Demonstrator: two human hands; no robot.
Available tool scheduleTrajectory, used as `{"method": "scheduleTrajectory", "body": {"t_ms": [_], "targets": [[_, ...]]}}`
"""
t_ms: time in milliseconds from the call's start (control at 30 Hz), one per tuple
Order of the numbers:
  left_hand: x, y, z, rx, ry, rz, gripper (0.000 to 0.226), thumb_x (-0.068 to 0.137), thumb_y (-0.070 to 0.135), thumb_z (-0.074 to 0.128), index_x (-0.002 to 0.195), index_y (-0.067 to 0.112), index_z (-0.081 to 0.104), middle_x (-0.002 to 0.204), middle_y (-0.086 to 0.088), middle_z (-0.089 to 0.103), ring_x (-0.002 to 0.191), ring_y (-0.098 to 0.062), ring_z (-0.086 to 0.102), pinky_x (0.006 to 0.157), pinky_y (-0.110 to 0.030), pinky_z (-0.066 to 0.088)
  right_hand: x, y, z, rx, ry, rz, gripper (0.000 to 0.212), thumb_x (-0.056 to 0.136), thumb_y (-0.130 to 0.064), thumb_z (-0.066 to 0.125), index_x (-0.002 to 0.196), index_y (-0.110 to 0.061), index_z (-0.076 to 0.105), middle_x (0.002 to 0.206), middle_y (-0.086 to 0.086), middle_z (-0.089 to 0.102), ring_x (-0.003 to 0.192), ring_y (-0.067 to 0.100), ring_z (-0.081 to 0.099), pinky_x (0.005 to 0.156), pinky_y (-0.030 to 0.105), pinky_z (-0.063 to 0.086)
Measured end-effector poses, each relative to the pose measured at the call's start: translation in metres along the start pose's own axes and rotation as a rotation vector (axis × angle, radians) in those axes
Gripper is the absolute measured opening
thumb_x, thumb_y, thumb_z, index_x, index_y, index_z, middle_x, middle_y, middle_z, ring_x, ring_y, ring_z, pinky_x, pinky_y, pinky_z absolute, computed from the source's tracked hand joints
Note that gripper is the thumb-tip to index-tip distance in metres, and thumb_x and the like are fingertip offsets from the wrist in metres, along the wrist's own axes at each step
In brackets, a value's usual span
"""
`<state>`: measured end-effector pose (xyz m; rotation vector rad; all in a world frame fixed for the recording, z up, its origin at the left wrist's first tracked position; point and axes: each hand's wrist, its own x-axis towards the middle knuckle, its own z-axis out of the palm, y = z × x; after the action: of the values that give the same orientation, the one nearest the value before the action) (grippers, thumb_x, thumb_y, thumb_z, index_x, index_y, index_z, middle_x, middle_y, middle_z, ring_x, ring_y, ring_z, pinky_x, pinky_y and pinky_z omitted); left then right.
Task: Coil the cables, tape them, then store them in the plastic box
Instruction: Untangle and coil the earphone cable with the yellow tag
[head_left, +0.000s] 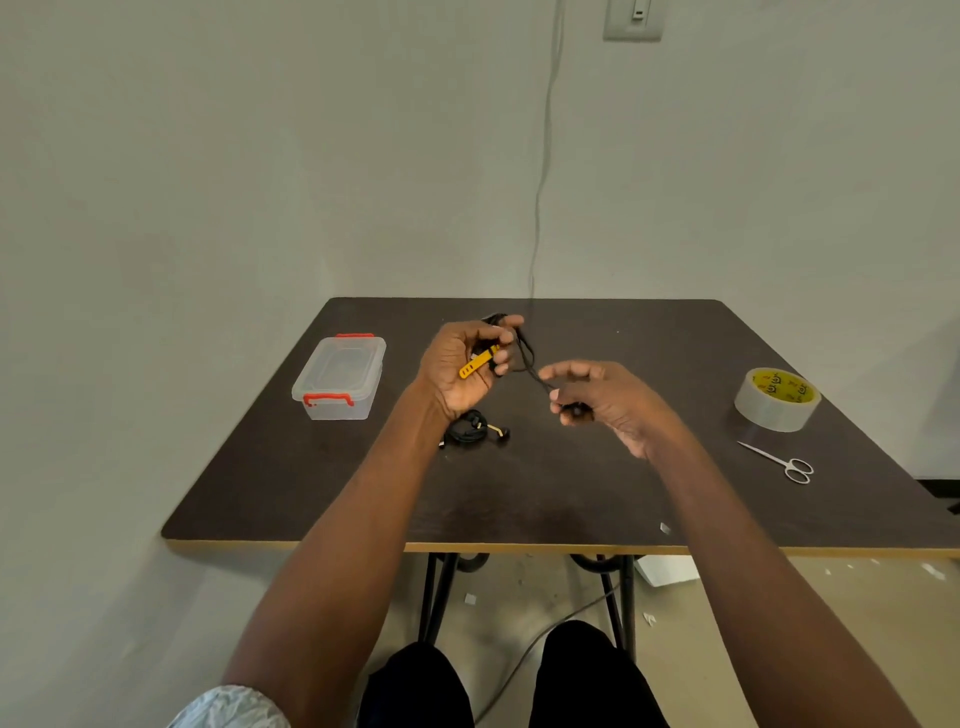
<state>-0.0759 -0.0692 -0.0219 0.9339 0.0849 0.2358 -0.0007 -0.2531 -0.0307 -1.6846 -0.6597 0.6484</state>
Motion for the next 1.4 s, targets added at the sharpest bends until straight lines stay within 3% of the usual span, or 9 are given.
{"method": "scheduleTrajectory", "body": {"t_ms": [100,267,367,533,800,1000,1200,1300,1400], "targets": [[0.004,0.005,0.000,0.051,-0.081,-0.021,0.032,0.094,0.031,0.051,0.089,0.001,0.061,0.048,0.003,0.039,0.033,-0.009,0.032,0.039,-0.025,0.023,0.004,0.003,0.008,-0.129,0.021,-0.021,0.017,0.089,-0.002,0.064,0.104,-0.004,0.072,0.086,0.015,0.071,0.070,0.013,0.062,0.065,0.018,0.049],[0.002,0.014,0.003,0.238,-0.212,-0.105,0.034,0.101,0.029,0.043,0.077,0.008,0.055,0.041,0.008,0.027,0.029,-0.006,0.020,0.036,-0.022,0.014,0.010,0.003,-0.001,-0.235,-0.071,-0.017,0.028,0.083,0.001,0.066,0.109,-0.009,0.070,0.110,0.006,0.072,0.103,0.013,0.063,0.093,0.024,0.045],[0.000,0.024,0.007,0.312,-0.257,-0.176,0.033,0.096,0.029,0.046,0.070,0.010,0.052,0.039,0.008,0.024,0.028,-0.007,0.018,0.036,-0.022,0.012,0.012,-0.007,-0.007,0.025,-0.128,-0.140,0.042,0.085,0.007,0.061,0.125,-0.006,0.059,0.119,0.000,0.065,0.117,0.012,0.056,0.104,0.027,0.038],[0.000,0.037,0.018,0.385,-0.375,-0.232,0.028,0.091,0.026,0.049,0.072,0.006,0.054,0.038,0.006,0.030,0.027,-0.008,0.025,0.036,-0.023,0.017,0.012,-0.030,0.001,0.396,-0.250,-0.278,0.040,0.093,-0.014,0.058,0.129,0.001,0.054,0.112,0.006,0.065,0.106,0.018,0.058,0.093,0.027,0.046],[-0.006,0.041,0.022,0.298,-0.434,-0.163,0.031,0.086,0.021,0.038,0.072,0.001,0.056,0.041,-0.006,0.042,0.036,-0.021,0.042,0.052,-0.031,0.042,0.012,-0.039,0.007,0.207,-0.277,-0.360,0.015,0.090,-0.009,0.064,0.104,-0.005,0.063,0.108,0.022,0.065,0.102,0.034,0.062,0.099,0.043,0.042],[-0.010,0.041,0.025,0.338,-0.361,-0.089,0.034,0.085,0.015,0.026,0.075,-0.001,0.055,0.043,-0.011,0.043,0.043,-0.026,0.047,0.081,-0.040,0.048,0.011,-0.042,0.006,0.095,-0.119,-0.402,0.020,0.091,-0.014,0.064,0.106,0.000,0.068,0.091,0.019,0.064,0.080,0.020,0.060,0.091,0.032,0.044],[-0.011,0.032,0.036,0.596,-0.139,0.128,0.028,0.092,0.020,0.063,0.069,0.005,0.062,0.045,-0.005,0.047,0.050,-0.020,0.052,0.076,-0.035,0.050,0.021,-0.045,0.012,-0.269,0.099,-0.487,0.020,0.097,-0.023,0.052,0.096,-0.016,0.070,0.085,0.010,0.073,0.083,0.022,0.067,0.088,0.049,0.050],[-0.011,0.032,0.040,0.688,-0.113,0.179,0.017,0.089,0.012,0.067,0.075,0.004,0.067,0.057,-0.011,0.056,0.058,-0.020,0.051,0.061,-0.021,0.046,0.023,-0.047,0.013,-0.370,0.145,-0.487,0.020,0.096,-0.024,0.047,0.087,-0.017,0.063,0.079,0.008,0.070,0.079,0.027,0.064,0.078,0.050,0.051],[-0.009,0.033,0.040,0.753,-0.094,0.183,0.020,0.090,0.014,0.066,0.077,-0.001,0.064,0.060,-0.011,0.055,0.065,-0.020,0.059,0.069,-0.025,0.049,0.026,-0.048,0.014,-0.413,0.144,-0.475,0.021,0.097,-0.020,0.042,0.089,-0.013,0.059,0.082,0.010,0.070,0.080,0.030,0.063,0.073,0.048,0.051]]}}
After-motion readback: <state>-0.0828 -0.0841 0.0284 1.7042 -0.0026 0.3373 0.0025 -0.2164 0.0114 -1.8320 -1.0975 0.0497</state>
